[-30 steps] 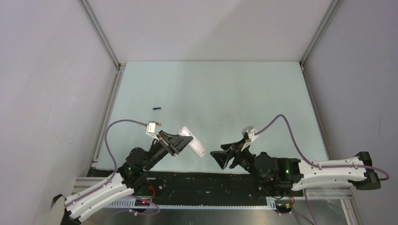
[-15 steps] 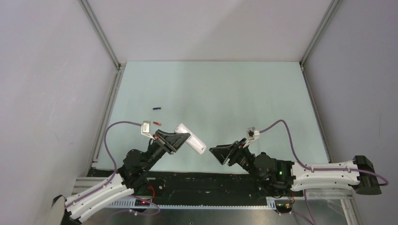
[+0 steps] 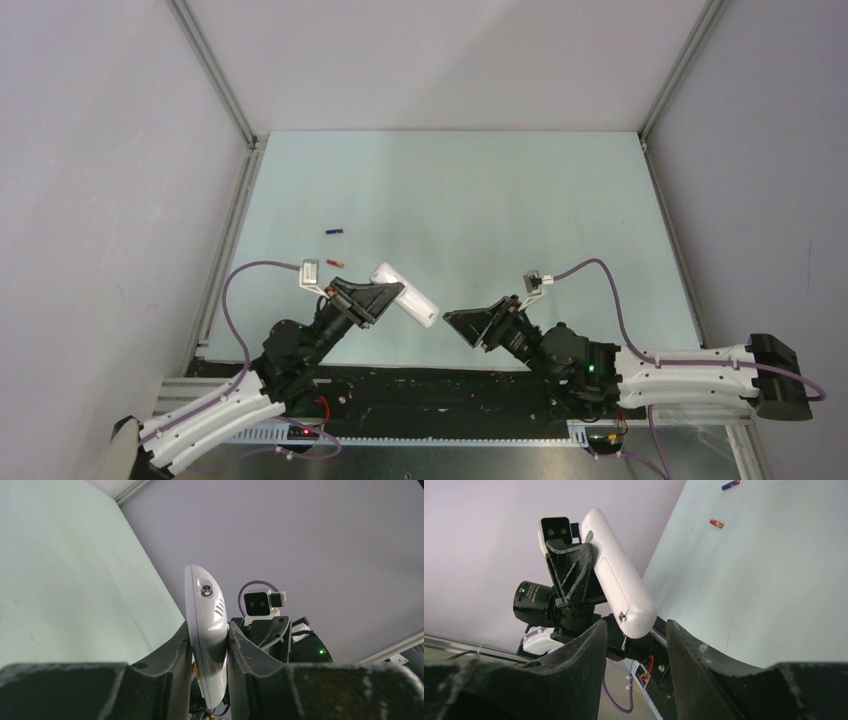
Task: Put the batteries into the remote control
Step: Adjust the remote control.
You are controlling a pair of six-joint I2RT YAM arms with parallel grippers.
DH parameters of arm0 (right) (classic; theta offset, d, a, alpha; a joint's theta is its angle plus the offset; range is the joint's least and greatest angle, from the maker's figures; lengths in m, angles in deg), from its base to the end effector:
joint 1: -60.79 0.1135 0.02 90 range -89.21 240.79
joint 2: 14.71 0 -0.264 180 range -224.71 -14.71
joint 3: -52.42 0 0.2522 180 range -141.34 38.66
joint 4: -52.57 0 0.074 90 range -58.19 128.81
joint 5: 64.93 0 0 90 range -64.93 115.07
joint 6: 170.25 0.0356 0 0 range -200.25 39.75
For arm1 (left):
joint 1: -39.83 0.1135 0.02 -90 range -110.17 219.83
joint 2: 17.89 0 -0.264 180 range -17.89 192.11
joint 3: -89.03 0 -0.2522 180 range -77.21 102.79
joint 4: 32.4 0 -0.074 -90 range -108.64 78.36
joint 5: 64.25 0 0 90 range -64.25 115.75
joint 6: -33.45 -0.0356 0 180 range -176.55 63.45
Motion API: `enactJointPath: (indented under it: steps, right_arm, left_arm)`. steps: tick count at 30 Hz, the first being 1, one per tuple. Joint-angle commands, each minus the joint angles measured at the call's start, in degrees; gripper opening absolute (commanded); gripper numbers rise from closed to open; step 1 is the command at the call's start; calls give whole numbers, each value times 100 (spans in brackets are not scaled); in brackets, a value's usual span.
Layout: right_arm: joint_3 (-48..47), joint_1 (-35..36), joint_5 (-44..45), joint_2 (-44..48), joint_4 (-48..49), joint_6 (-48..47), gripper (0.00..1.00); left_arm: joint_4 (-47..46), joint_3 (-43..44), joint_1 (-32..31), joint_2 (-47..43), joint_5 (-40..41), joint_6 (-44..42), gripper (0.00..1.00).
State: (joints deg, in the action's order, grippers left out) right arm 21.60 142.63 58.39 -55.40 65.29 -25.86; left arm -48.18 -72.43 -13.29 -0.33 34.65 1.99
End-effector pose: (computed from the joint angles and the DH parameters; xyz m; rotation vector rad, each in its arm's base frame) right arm 0.0438 0.1674 0.2475 0.1119 1.7141 1.4153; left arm 0.0794 -0.0967 0.2289 -0.2196 1.4372 -1.5465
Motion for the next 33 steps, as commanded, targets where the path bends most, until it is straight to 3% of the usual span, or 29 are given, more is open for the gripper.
enactJointPath:
  steps: [1, 33]
  right_arm:
    - [32, -152, -209, -166, 516, 270, 51]
    - [27, -428, -612, -928, 1032, 575, 44]
  left_arm:
    - [-342, -42, 1, 0, 116, 74, 0]
    - [-447, -45, -6, 13, 77, 47, 0]
